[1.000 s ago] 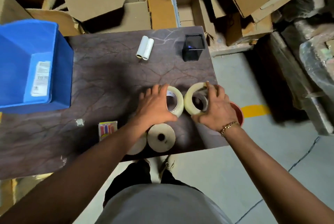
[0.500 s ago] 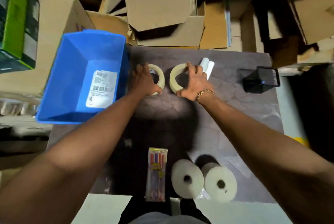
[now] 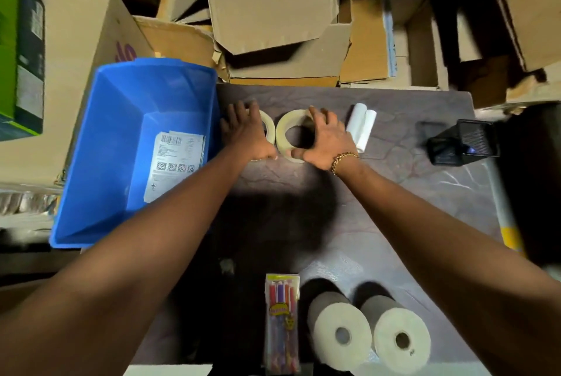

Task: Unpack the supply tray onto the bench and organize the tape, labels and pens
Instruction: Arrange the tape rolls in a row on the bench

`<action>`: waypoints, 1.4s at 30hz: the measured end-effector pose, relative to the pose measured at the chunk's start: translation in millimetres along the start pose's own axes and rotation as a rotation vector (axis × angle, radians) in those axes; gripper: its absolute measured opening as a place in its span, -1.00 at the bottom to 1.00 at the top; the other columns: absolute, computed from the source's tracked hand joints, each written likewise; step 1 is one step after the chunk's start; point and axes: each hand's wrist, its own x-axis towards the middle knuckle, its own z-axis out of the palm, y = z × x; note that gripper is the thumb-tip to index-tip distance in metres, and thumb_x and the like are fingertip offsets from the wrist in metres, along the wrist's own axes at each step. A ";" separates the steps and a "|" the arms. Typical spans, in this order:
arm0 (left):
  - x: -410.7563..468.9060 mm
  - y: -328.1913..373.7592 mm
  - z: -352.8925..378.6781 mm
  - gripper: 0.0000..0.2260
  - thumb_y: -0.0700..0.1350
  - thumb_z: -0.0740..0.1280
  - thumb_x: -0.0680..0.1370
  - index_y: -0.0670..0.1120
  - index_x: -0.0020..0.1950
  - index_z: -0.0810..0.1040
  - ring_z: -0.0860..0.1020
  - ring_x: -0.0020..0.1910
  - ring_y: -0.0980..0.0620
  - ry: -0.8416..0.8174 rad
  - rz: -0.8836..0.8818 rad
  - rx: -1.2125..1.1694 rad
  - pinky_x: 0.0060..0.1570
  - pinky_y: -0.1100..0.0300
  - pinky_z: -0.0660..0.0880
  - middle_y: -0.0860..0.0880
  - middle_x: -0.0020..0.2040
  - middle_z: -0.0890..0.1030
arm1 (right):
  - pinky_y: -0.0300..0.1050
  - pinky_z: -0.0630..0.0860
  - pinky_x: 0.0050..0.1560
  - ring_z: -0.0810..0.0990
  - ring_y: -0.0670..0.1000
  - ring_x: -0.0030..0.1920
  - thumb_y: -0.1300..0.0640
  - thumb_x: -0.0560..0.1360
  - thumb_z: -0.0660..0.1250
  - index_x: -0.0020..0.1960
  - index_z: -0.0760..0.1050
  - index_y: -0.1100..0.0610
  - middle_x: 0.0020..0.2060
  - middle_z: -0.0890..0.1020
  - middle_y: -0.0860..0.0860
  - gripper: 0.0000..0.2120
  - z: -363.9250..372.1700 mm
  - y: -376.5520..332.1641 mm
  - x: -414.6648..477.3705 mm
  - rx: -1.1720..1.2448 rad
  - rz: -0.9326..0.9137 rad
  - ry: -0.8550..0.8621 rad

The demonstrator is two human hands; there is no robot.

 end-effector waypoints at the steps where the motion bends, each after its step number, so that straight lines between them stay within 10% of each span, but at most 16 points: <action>1: -0.4 9.7 -0.6 0.06 0.08 0.56 0.30 -0.01 0.59 -0.07 -0.08 0.57 -0.22 0.045 0.062 -0.020 0.50 -0.20 0.02 -0.14 0.59 -0.04 | 0.16 0.43 0.29 0.34 0.20 0.38 -0.37 0.30 0.37 0.51 0.14 -0.02 0.42 0.30 0.09 -0.08 -5.0 8.4 -4.1 0.021 0.000 0.073; 6: -1.6 90.9 9.5 -0.31 0.08 0.36 0.43 0.01 0.52 0.22 0.22 0.44 -0.15 0.234 0.363 -0.028 0.34 -0.06 0.21 -0.08 0.48 0.27 | 0.04 0.48 0.20 0.49 0.23 0.20 -0.02 0.40 0.37 0.31 0.42 0.08 0.26 0.42 0.15 -0.50 -22.6 69.3 -14.0 0.251 0.223 0.243; 13: 27.0 177.8 47.2 -0.58 0.10 0.20 0.52 0.04 0.36 0.43 0.36 0.31 -0.18 -0.142 0.370 0.220 0.21 -0.09 0.18 -0.15 0.31 0.47 | -0.06 0.36 0.32 0.43 0.21 0.32 -0.05 0.40 0.34 0.41 0.39 0.04 0.31 0.46 0.23 -0.40 -24.6 104.0 -5.4 0.297 0.312 -0.035; 22: -5.5 171.8 67.4 -0.63 0.02 0.23 0.49 0.11 0.31 0.49 0.42 0.33 -0.19 -0.222 0.341 0.169 0.29 -0.09 0.18 -0.18 0.28 0.49 | -0.07 0.37 0.27 0.44 0.21 0.30 0.14 0.47 0.29 0.41 0.41 0.00 0.26 0.49 0.25 -0.50 -12.9 111.7 -38.4 0.121 0.219 -0.099; 30: -73.2 162.7 86.7 -0.52 -0.16 0.37 0.45 0.09 0.36 0.52 0.53 0.19 -0.17 -0.285 0.259 -0.466 0.11 0.11 0.49 -0.20 0.28 0.49 | -0.33 0.27 0.22 0.45 0.10 0.29 0.23 0.42 0.37 0.26 0.57 0.10 0.23 0.51 0.11 -0.59 -27.6 143.3 -114.6 0.416 0.199 -0.031; 35: -129.3 178.5 108.0 -0.53 -0.06 0.41 0.26 0.49 -0.03 0.53 0.61 0.08 -0.11 -0.331 0.218 -0.763 0.13 -0.03 0.58 -0.17 0.20 0.56 | -0.23 0.36 0.30 0.45 0.01 0.22 0.31 0.40 0.43 0.25 0.58 0.11 0.17 0.38 0.01 -0.57 -49.0 175.5 -183.3 0.546 0.153 0.046; 42: -236.1 243.5 143.5 -0.56 -0.13 0.43 0.30 0.11 0.17 0.57 0.58 -0.11 0.05 -0.318 0.238 -0.865 -0.03 0.18 0.54 -0.21 0.23 0.54 | -0.42 0.35 0.16 0.49 -0.03 0.12 0.35 0.36 0.43 0.20 0.60 0.11 0.17 0.48 0.06 -0.58 -59.6 237.9 -284.4 0.583 0.061 0.076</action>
